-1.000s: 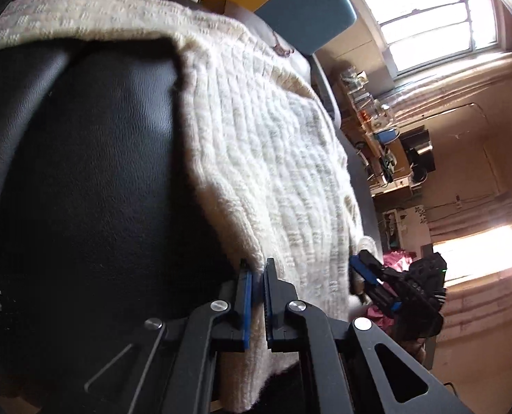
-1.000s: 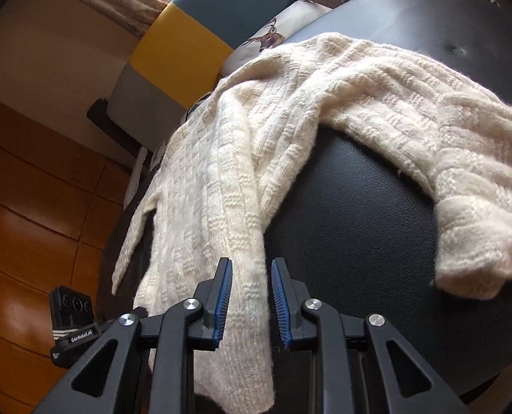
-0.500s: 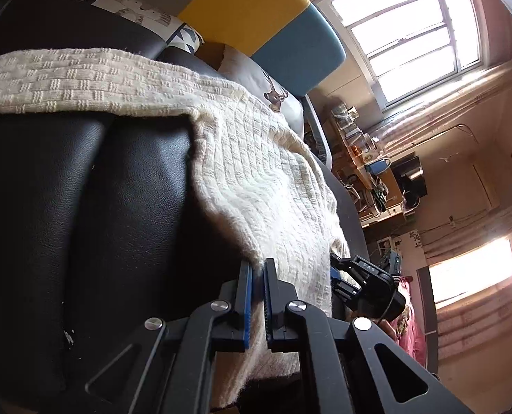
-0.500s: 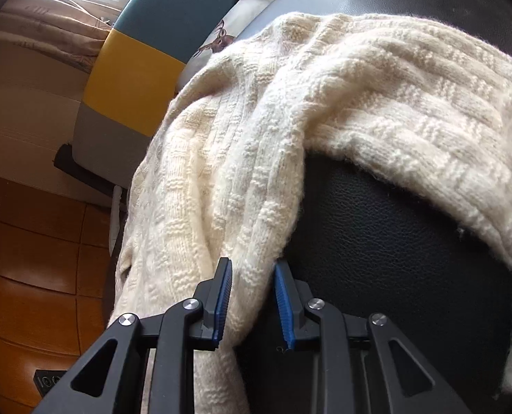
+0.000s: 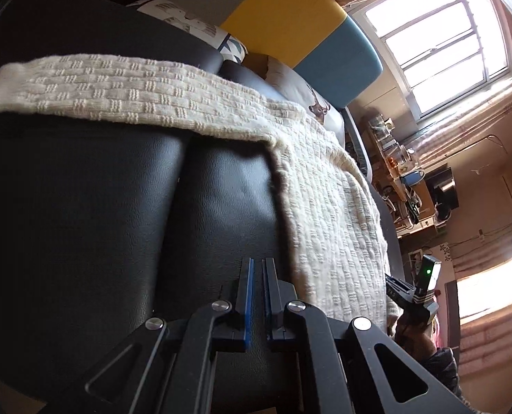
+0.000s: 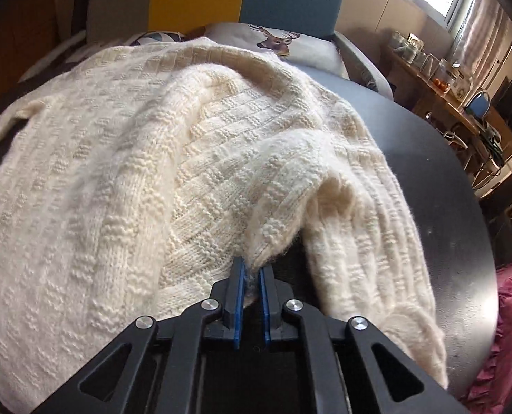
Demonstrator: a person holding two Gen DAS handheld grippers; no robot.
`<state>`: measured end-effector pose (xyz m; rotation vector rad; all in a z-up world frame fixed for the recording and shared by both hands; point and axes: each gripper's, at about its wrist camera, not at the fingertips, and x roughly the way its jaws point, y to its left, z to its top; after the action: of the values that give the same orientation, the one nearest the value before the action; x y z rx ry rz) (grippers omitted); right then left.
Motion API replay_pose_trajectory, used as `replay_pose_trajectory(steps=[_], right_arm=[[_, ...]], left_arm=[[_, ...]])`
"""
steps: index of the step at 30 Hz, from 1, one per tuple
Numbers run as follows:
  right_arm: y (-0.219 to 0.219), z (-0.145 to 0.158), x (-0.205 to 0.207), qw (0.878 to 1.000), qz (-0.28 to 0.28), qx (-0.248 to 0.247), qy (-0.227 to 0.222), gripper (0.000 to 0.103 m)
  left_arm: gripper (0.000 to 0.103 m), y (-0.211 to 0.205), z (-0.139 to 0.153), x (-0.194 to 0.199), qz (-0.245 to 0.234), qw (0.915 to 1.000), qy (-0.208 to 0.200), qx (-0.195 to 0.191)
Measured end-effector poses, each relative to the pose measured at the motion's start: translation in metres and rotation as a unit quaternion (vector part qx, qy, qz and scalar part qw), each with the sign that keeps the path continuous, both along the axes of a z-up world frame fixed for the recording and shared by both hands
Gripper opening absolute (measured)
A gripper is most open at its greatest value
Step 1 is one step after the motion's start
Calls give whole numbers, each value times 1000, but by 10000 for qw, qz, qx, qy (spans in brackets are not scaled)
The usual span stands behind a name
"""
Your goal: Fold clothes
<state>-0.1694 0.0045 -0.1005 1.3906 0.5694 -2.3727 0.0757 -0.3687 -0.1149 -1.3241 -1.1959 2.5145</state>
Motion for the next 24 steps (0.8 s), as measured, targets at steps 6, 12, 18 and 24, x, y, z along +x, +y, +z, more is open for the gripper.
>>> replay_pose_trajectory(steps=[6, 12, 18, 24], right_arm=[[28, -4, -17, 9977, -340, -529, -271, 7], [42, 0, -15, 9953, -393, -782, -409, 7], [47, -2, -14, 9939, -362, -940, -447, 7], [42, -1, -14, 9963, -145, -750, -396, 7]], left_arm=[[11, 47, -25, -14, -624, 9962, -222, 570], [37, 96, -36, -35, -1029, 9907, -346, 816], [6, 128, -40, -45, -1245, 9904, -531, 278], [5, 107, -7, -36, -897, 9959, -65, -30]])
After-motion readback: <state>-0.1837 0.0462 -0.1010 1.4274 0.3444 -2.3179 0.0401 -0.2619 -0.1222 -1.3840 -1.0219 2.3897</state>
